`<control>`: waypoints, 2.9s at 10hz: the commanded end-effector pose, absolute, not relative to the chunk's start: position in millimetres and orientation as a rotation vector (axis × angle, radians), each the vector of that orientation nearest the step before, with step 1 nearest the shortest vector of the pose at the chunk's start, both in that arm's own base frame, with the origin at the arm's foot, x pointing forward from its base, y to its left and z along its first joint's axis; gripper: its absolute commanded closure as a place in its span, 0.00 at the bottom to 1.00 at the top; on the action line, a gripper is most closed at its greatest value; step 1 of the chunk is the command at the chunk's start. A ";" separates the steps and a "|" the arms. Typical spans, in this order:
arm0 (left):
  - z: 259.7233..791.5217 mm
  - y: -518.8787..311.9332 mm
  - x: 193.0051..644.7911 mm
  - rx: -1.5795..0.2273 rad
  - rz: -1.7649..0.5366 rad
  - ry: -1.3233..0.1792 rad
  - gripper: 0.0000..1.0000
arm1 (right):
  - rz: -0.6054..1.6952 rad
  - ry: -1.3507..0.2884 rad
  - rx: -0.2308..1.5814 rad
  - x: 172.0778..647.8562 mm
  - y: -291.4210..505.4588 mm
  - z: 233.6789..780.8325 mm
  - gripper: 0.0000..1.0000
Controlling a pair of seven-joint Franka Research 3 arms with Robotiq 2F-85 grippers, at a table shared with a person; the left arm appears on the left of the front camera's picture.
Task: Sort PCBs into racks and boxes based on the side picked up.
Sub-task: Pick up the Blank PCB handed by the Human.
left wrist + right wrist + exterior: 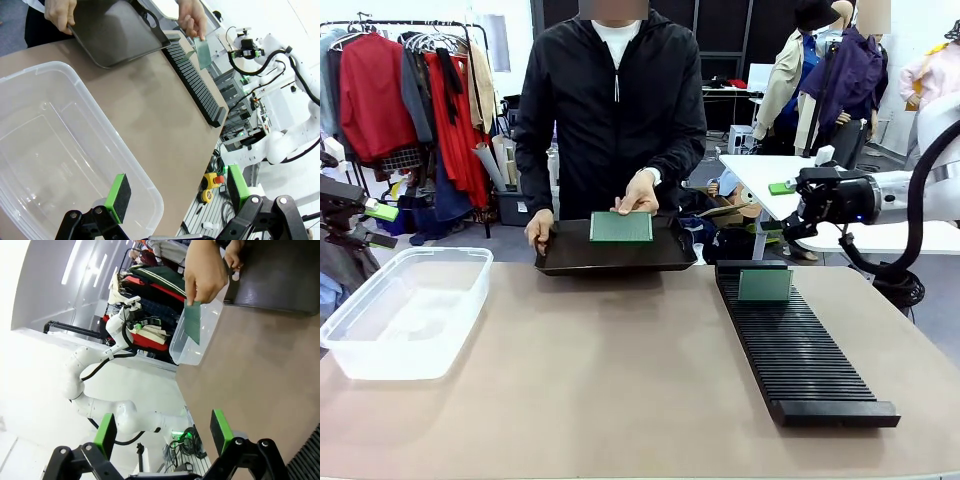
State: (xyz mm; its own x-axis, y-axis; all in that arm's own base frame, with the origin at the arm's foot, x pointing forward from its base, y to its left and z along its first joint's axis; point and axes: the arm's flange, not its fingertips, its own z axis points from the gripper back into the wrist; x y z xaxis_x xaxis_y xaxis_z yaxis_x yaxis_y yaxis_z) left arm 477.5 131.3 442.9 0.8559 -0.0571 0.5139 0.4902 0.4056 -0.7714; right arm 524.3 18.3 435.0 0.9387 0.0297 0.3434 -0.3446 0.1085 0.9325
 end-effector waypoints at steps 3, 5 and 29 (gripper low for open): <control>445.0 130.6 476.3 -1.104 -0.356 -0.446 0.00 | 0.157 -0.290 1.462 528.6 55.4 437.9 0.00; 445.0 130.6 476.3 -1.104 -0.356 -0.446 0.00 | 0.163 -0.251 1.449 530.5 73.2 426.5 0.00; 445.0 130.6 476.3 -1.104 -0.356 -0.446 0.00 | 0.355 -0.273 1.402 648.8 174.6 390.2 0.00</control>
State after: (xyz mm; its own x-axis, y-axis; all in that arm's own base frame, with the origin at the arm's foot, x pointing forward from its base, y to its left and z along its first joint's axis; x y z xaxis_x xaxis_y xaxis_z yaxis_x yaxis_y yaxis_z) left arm 477.5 131.3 443.0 0.8559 -0.0571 0.5141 0.4904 0.4057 -0.7713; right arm 639.5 167.8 387.8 0.9097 0.0816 0.4072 -0.4140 0.1010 0.9046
